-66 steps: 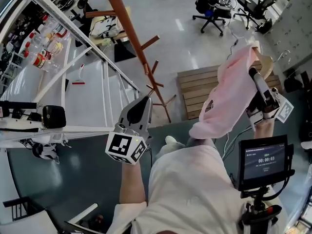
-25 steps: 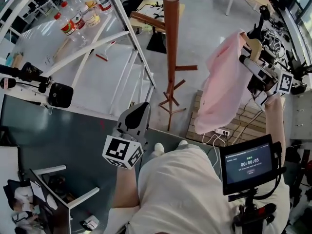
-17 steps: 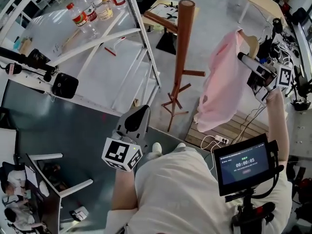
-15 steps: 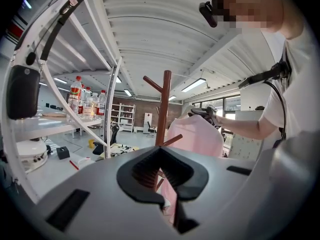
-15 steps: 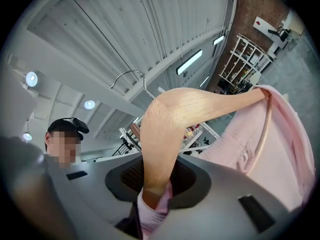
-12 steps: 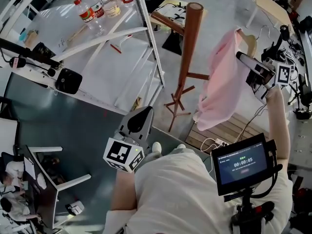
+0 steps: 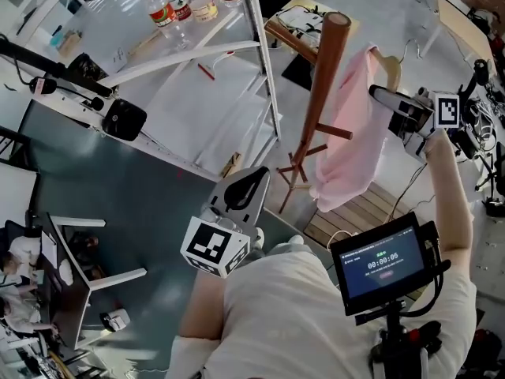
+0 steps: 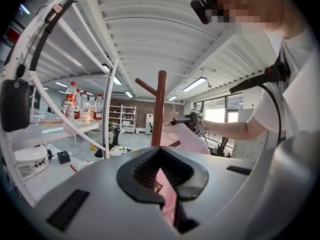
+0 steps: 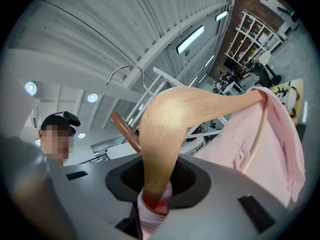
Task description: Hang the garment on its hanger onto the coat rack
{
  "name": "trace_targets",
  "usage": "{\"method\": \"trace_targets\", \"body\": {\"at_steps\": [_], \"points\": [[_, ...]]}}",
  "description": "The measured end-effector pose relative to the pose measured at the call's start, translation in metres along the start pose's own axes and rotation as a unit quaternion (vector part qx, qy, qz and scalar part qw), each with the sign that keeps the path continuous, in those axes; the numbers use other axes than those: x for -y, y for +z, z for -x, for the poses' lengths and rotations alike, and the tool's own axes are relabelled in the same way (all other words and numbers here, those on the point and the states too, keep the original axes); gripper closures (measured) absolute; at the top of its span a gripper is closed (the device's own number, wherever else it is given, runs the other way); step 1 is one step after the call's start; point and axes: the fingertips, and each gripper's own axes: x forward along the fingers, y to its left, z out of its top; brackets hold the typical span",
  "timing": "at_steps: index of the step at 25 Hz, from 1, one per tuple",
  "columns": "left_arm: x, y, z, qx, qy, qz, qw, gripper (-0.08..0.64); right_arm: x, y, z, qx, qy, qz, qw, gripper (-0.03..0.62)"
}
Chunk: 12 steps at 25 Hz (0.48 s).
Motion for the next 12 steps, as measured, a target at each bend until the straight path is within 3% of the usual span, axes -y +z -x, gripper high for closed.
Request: {"method": "trace_targets", "body": {"at_steps": [12], "points": [[-0.003, 0.038, -0.023, 0.011, 0.001, -0.037, 0.9992, 0.554, 0.02, -0.018, -0.053, -0.084, 0.036, -0.02, 0.996, 0.488]]}}
